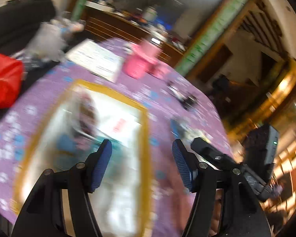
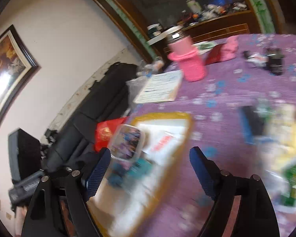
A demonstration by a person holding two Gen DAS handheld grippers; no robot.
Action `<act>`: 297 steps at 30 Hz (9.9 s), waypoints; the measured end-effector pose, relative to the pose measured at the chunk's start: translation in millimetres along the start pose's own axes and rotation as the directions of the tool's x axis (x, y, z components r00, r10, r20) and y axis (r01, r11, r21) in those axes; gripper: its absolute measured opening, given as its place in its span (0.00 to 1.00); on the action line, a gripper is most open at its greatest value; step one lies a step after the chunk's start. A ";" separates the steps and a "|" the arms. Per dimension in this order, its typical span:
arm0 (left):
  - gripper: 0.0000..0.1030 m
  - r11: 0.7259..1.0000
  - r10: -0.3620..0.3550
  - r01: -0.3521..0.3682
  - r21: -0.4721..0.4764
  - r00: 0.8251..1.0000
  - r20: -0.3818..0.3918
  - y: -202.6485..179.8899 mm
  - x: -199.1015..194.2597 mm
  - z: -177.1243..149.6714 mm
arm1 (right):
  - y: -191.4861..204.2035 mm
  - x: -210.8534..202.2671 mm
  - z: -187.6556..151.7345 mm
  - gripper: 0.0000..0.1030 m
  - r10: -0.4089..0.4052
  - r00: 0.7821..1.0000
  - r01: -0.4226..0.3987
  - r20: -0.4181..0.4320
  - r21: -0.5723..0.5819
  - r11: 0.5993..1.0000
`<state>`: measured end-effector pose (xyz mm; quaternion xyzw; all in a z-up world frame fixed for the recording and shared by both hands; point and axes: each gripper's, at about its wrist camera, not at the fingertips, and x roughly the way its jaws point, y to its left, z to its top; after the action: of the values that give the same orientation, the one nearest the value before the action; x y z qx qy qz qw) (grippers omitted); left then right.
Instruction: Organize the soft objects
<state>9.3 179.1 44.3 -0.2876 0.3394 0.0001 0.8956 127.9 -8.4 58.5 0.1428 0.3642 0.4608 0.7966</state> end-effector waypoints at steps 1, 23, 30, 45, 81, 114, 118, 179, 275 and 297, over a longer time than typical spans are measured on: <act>0.62 1.000 -0.013 0.013 0.018 1.000 -0.015 -11.3 4.2 -4.8 | -9.8 -16.9 -5.1 0.81 -0.038 0.999 0.038 0.001 -0.004 0.999; 0.61 0.978 0.054 -0.007 0.206 0.973 -0.223 -133.4 128.9 -35.6 | -102.4 -104.1 -43.4 0.20 -0.364 0.931 0.362 0.040 0.053 0.931; 0.20 0.972 0.124 -0.067 0.224 0.960 -0.252 -149.6 167.4 -41.2 | -129.5 -114.0 -46.9 0.16 -0.296 0.951 0.282 0.086 0.145 0.948; 0.11 0.991 -0.125 0.132 0.030 0.978 -0.168 -100.9 56.2 -44.8 | -119.4 -118.8 -54.4 0.10 -0.208 0.967 0.199 0.150 0.073 0.977; 0.43 0.970 0.241 -0.239 0.031 0.966 -0.096 48.9 -4.4 -35.5 | 29.2 36.4 -61.8 0.60 0.063 0.989 -0.071 -0.135 -0.056 0.996; 0.70 0.965 -0.077 0.127 0.231 0.974 -0.213 -121.9 46.7 -91.2 | -156.5 -167.2 -73.4 0.87 -0.441 0.895 0.409 -0.065 0.512 0.755; 0.70 0.963 -0.079 0.139 0.231 0.964 -0.252 -120.5 50.3 -94.3 | -171.9 -160.6 -56.9 0.85 -0.468 0.880 0.420 -0.076 0.584 0.695; 0.27 0.964 -0.194 0.202 0.174 0.979 -0.061 -97.7 -15.5 -19.6 | -144.0 -166.5 -81.2 0.39 -0.279 0.927 0.202 0.252 0.292 0.935; 0.48 0.820 0.115 0.091 0.565 0.941 -0.319 -211.6 178.3 -120.8 | -180.6 -162.0 -51.1 0.40 -0.380 0.913 0.311 0.151 0.347 0.885; 0.36 0.964 0.094 -0.084 0.254 0.995 -0.026 -96.8 16.7 -59.5 | -133.7 -133.4 -49.7 0.40 -0.317 0.939 0.296 0.131 0.156 0.942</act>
<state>4.9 64.5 48.0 -0.1558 0.3661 -0.0082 0.9174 135.4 -197.1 8.6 0.1725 0.3496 0.2930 0.8730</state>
